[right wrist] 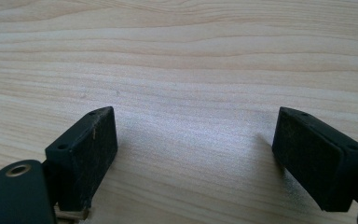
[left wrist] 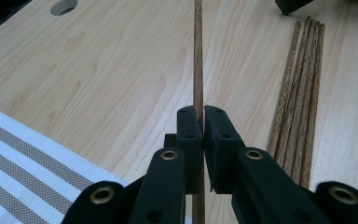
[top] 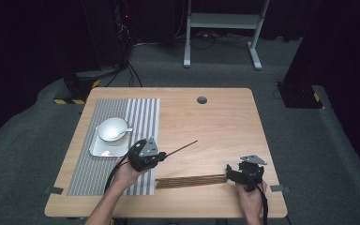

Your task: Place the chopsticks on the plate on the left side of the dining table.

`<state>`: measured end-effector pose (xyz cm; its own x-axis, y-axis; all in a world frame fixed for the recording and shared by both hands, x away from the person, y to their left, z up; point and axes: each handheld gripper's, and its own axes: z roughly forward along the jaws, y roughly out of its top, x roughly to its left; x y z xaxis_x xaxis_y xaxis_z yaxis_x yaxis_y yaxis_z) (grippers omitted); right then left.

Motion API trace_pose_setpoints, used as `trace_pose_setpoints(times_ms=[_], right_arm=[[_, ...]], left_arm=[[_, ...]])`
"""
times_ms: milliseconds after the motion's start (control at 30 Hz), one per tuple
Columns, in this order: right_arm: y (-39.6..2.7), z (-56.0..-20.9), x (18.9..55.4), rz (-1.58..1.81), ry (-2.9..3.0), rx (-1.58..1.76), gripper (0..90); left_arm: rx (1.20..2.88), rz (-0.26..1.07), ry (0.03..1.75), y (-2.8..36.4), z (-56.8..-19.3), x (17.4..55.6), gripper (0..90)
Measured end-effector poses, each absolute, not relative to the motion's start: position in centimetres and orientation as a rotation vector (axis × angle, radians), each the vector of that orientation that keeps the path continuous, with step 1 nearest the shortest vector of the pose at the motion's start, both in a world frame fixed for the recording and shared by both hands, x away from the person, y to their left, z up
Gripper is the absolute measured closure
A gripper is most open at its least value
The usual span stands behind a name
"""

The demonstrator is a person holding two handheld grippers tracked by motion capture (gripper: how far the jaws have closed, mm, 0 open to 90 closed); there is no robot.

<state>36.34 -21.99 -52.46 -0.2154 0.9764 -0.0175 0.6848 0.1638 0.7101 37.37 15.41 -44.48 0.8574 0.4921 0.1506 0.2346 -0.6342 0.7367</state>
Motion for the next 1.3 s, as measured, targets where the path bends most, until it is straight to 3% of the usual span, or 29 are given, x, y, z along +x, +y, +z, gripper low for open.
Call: trace_pose_setpoints(times_ms=[1300], right_arm=[[-21.9,-52.5,36.4,0.806,1.968,1.571,13.5]], left_arm=[[2.22,0.583,0.626,20.2,-42.9,35.8,85.0]])
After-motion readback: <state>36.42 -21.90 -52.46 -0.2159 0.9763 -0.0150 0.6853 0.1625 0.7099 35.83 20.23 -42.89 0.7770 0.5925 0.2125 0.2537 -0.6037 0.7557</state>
